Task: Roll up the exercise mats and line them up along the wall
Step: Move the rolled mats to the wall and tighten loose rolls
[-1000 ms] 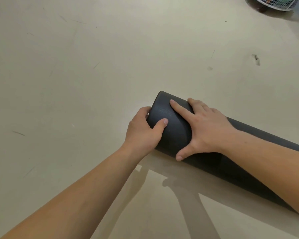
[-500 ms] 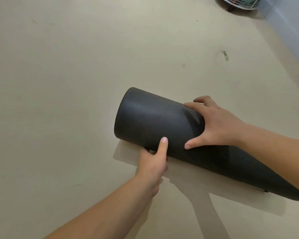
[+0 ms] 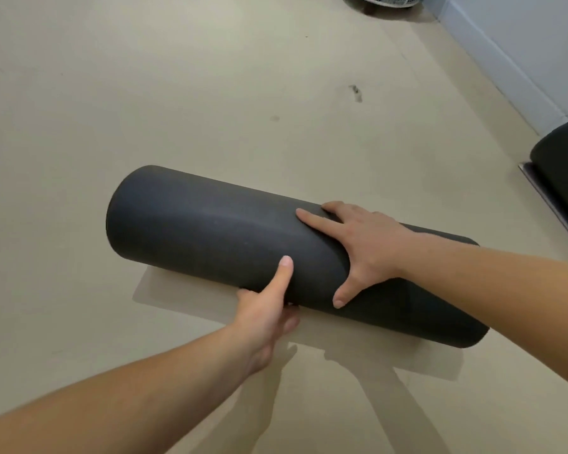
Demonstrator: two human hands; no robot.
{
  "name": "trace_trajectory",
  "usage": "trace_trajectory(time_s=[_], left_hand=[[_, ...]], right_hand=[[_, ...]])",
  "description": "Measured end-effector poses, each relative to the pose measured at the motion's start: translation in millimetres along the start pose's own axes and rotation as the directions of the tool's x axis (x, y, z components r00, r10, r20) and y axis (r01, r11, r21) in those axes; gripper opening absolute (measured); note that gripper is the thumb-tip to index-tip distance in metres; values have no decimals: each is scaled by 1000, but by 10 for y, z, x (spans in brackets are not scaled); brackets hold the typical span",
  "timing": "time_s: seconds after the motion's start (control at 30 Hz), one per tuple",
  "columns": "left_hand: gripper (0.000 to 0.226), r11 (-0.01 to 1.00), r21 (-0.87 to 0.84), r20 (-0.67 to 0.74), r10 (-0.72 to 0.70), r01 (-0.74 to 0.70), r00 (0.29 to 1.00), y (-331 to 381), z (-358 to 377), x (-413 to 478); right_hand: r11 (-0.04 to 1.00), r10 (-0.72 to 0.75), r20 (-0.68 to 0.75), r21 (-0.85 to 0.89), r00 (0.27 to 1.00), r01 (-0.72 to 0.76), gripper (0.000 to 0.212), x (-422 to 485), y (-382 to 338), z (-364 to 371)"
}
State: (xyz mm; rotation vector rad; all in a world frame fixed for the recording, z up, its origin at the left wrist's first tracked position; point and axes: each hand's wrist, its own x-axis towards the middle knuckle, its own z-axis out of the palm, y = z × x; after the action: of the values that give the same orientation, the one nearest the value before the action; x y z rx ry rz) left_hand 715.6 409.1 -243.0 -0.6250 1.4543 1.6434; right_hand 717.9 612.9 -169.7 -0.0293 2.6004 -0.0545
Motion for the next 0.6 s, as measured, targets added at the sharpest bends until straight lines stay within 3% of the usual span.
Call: trace_trajectory(time_s=[0.17,0.37,0.47,0.6], left_hand=[[91,970,244,24,16,-22,1000,74,472,50],[86,782,620,161,-43,-67,986,-83,1629,4],[81,717,694,207,-102,-72,973,-311,2278,-71],[97,706,700,235,-85,-108,968,-775,2946,-91]], right_hand=[[996,79,-32,32,996,-78,151,-311,519,170],[935,255,13,253,967,-250,148,-1164,1545,596],[883,329,41,340,944,-322,148,-1611,2012,785],[821,454,24,376,891,-429,149,-2185,2399,1118]])
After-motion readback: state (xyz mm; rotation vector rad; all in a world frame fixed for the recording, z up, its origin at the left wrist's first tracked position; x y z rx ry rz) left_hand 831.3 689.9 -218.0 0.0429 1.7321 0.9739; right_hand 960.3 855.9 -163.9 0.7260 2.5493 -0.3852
